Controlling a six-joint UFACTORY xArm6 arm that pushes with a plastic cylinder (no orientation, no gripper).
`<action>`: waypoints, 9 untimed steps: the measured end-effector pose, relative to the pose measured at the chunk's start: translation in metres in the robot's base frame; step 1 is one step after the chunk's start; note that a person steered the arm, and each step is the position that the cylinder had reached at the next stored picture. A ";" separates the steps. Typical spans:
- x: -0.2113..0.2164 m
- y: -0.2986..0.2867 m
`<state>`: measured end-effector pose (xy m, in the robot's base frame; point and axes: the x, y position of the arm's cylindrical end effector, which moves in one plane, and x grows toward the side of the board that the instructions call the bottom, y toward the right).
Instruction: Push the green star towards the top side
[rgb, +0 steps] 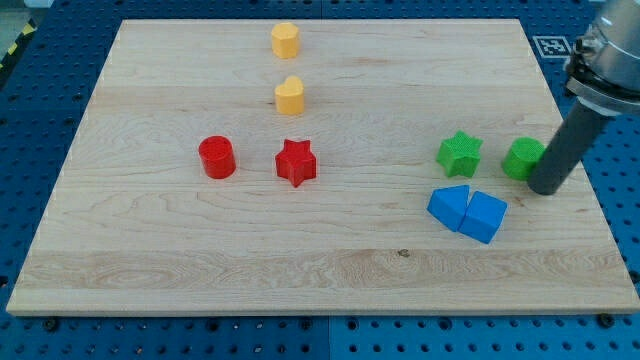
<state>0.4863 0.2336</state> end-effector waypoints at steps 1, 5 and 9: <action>-0.028 -0.009; 0.028 -0.013; -0.024 -0.109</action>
<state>0.4628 0.1244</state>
